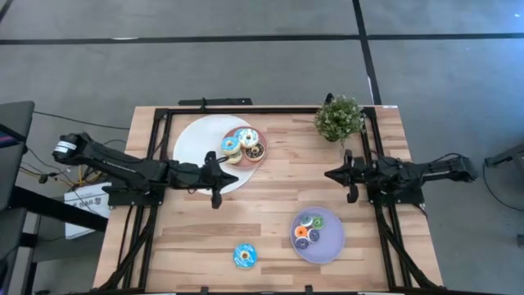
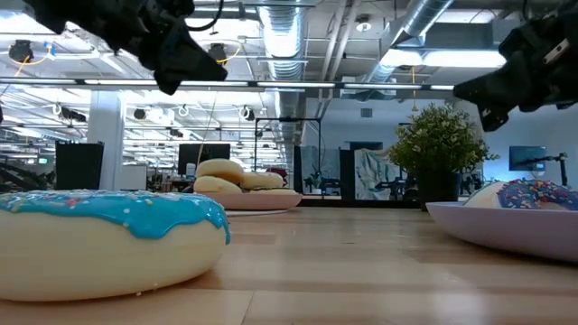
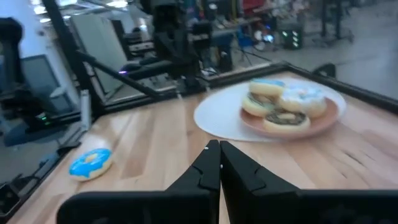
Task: Pick & Place donuts
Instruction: Put the large blue donut on the pink plate
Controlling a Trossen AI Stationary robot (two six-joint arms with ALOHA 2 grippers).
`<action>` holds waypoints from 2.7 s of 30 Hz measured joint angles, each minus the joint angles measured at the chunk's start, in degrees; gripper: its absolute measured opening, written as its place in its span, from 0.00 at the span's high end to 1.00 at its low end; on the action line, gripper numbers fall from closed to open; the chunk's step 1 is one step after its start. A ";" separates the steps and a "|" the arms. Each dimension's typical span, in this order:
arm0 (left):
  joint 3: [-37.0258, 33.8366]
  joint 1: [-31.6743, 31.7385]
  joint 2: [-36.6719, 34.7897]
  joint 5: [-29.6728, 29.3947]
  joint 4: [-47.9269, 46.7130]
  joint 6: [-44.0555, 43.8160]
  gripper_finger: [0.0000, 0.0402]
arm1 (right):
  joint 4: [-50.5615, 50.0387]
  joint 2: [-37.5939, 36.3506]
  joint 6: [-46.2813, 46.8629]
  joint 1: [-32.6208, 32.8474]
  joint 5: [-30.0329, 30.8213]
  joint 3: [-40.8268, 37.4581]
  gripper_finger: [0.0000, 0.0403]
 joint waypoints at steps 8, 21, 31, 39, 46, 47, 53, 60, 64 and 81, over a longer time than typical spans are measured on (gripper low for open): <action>8.66 -0.32 4.68 0.76 -9.53 -0.71 1.00 | 0.05 -2.19 -4.87 0.96 0.66 -0.02 1.00; 38.68 -8.00 28.22 3.65 -44.90 -7.97 1.00 | 0.03 -2.17 -5.72 0.96 0.66 -0.07 1.00; 53.19 -12.33 43.10 15.37 -56.39 -25.51 0.94 | 0.03 -2.17 -5.69 0.96 0.66 -0.11 1.00; 54.42 -14.07 46.45 18.40 -55.52 -35.98 0.66 | 0.03 -2.17 -5.69 0.96 0.66 -0.13 1.00; 54.40 -17.23 50.08 19.58 -55.38 -36.00 0.49 | 0.03 -2.17 -5.69 0.96 0.66 -0.13 1.00; 54.40 -17.56 50.36 19.34 -55.29 -36.02 0.47 | 0.03 -2.17 -5.69 0.96 0.66 -0.13 1.00; 54.40 -18.60 52.41 17.87 -54.86 -35.98 0.44 | 0.03 -2.17 -5.69 0.96 0.66 -0.15 1.00; 54.40 -18.82 56.31 21.03 -53.66 -33.73 0.44 | 0.03 -2.15 -5.69 0.96 0.66 -0.15 1.00; 54.40 -18.69 56.46 20.61 -53.48 -32.54 0.44 | 0.01 -2.14 -5.67 0.95 0.66 -0.15 1.00; 56.15 -13.75 52.05 28.09 -60.53 -22.13 0.97 | 0.03 -2.13 -5.69 0.96 0.66 -0.15 1.00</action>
